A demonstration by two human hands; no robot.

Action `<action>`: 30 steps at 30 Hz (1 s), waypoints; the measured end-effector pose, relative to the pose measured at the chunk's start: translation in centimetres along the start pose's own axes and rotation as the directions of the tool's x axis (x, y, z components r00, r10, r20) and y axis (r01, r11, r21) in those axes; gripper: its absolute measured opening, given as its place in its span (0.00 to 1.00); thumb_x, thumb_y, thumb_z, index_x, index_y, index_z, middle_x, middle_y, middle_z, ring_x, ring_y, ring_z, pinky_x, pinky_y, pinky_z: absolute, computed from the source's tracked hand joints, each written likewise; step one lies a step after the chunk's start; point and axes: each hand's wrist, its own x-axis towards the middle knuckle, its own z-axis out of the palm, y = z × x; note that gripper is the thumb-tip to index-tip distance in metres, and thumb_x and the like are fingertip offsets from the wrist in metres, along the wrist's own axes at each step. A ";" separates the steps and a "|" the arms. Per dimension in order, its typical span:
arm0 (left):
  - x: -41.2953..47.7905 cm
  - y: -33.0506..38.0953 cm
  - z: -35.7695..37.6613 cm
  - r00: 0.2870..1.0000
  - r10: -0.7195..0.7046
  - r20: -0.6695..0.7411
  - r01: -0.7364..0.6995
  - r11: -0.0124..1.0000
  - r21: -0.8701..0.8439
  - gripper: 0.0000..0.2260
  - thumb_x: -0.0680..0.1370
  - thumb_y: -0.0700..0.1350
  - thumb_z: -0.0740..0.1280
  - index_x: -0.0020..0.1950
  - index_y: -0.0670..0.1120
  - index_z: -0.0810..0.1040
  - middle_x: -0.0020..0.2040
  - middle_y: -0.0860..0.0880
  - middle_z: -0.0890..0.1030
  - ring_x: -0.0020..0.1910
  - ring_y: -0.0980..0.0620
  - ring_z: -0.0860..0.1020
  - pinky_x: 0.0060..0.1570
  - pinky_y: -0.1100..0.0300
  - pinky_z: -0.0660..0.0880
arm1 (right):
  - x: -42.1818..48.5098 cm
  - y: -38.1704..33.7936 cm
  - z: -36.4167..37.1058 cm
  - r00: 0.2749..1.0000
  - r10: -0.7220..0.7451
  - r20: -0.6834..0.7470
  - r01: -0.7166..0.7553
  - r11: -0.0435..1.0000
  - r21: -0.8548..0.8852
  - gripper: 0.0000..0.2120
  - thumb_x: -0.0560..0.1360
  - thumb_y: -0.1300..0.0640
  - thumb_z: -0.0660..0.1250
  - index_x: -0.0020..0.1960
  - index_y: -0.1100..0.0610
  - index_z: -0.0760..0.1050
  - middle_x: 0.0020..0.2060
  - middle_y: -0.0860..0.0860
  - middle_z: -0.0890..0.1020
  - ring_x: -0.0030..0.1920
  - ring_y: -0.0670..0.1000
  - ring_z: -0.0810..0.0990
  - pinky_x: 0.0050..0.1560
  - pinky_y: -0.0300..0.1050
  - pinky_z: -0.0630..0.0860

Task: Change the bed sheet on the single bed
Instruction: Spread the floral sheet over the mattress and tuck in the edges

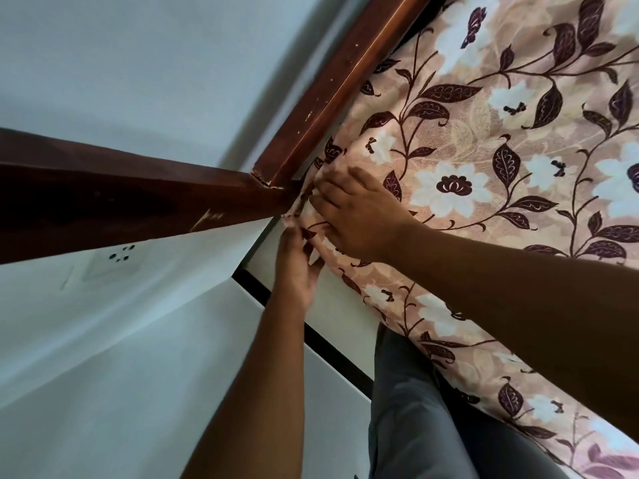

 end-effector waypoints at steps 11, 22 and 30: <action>1.5 0.2 1.0 0.990 -0.114 0.086 0.118 0.992 -0.045 0.23 0.79 0.62 0.60 0.68 0.52 0.78 0.63 0.42 0.82 0.65 0.40 0.78 0.67 0.38 0.70 | 2.3 0.4 -1.7 1.000 0.024 0.012 -0.024 0.998 -0.063 0.34 0.76 0.37 0.47 0.64 0.57 0.79 0.55 0.54 0.84 0.59 0.58 0.78 0.69 0.56 0.66; 2.6 6.1 2.6 0.955 -0.293 -0.034 0.293 0.926 0.238 0.23 0.80 0.60 0.62 0.74 0.54 0.72 0.74 0.47 0.73 0.72 0.39 0.72 0.70 0.44 0.70 | 1.1 0.0 -3.9 0.994 0.048 -0.101 -0.041 0.997 0.073 0.17 0.79 0.47 0.59 0.56 0.54 0.81 0.51 0.52 0.85 0.53 0.56 0.80 0.61 0.54 0.72; -5.2 4.0 15.6 0.890 0.405 -0.207 -0.069 0.570 0.819 0.29 0.83 0.46 0.35 0.72 0.42 0.69 0.65 0.41 0.74 0.59 0.43 0.71 0.52 0.50 0.66 | -0.7 -1.4 -5.0 0.974 0.062 -0.220 -0.042 0.995 0.091 0.17 0.80 0.49 0.56 0.57 0.55 0.79 0.55 0.54 0.81 0.62 0.58 0.77 0.73 0.57 0.63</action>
